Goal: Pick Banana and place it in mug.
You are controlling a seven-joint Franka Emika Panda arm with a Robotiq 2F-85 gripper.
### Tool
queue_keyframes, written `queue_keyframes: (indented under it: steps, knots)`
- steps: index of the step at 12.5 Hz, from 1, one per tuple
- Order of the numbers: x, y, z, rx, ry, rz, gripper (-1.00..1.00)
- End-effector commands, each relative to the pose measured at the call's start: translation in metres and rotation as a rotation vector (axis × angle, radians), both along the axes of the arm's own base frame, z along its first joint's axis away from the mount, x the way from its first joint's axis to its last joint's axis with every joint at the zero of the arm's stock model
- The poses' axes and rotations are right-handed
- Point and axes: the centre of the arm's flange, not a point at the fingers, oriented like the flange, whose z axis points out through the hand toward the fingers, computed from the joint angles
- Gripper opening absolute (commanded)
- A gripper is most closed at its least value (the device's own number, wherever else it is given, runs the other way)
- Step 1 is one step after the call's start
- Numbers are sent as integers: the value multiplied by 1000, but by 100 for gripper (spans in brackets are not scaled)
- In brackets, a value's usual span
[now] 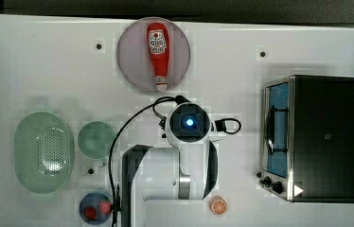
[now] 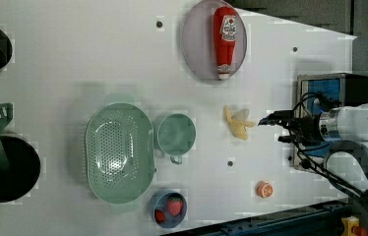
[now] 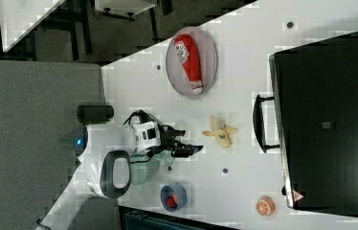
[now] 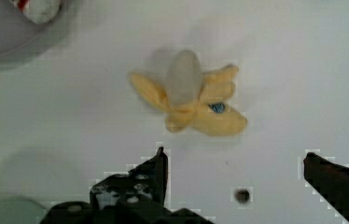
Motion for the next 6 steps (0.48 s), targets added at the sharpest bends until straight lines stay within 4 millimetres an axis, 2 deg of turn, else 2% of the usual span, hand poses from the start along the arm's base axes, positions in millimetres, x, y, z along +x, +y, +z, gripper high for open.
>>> queue_keyframes:
  steps: [1, 6]
  knots:
    - [5, -6, -38, 11, -6, 56, 100]
    - [4, -13, -107, 5, -21, 47, 100]
